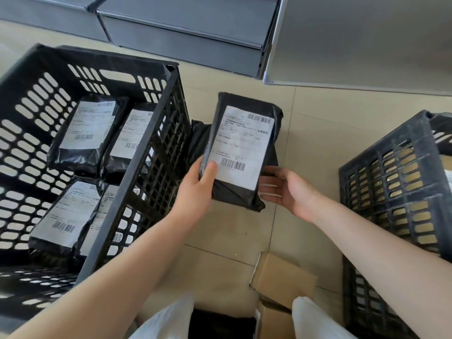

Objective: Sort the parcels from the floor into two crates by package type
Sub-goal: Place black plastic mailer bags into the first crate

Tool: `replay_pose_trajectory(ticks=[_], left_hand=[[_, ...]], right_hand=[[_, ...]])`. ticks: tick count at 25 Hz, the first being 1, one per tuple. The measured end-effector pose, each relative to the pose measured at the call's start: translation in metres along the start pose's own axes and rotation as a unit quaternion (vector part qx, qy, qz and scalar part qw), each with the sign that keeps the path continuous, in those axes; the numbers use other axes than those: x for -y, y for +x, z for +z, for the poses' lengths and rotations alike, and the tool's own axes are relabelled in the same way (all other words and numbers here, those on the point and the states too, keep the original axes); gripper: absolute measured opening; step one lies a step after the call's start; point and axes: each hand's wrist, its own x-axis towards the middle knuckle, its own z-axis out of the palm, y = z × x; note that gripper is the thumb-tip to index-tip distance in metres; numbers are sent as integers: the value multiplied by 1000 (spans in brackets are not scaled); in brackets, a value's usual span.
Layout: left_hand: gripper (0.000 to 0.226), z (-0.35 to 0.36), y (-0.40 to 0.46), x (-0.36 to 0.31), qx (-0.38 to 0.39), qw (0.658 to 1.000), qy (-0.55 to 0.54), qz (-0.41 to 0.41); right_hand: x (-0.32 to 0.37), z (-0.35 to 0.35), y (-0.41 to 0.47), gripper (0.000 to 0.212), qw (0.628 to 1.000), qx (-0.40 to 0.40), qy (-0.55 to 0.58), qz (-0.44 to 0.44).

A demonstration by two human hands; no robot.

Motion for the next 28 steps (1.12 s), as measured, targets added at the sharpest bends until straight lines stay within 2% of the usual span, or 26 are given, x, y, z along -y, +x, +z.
replay_pose_trajectory(ticks=[3,8,10,12,17,20,22,25,28], left_hand=[[36,-19,0,-24,-28,1000,-13,-1],[27,-65,-5,-69,-71,995,-54,-41],[29,-82,-10,-81,-70,992,-84,-55],[28,-99,-15,-87,-79,994,-58,-42],[26,-160,-24,-92,-149,988,-30,-23],[23,-196,-22,-85,-202,979,-8,-29],[24,-222,-20,-73,-242,970,15,-31],[27,-256,-15,-50,-283,954,73,-59],[26,-282,-11,-30,-281,949,128,-70]], right_hand=[[13,20,-9,33,1000,12,7,-9],[31,83,-21,36,995,57,-81,-20],[40,109,-29,34,987,110,-111,-39],[47,133,-39,31,975,161,-140,-55],[52,197,-52,46,963,133,-214,-94],[39,223,-62,72,936,119,-296,-147],[24,233,-68,76,912,138,-352,-159],[6,242,-67,65,897,152,-393,-132],[7,248,-67,54,891,149,-413,-112]])
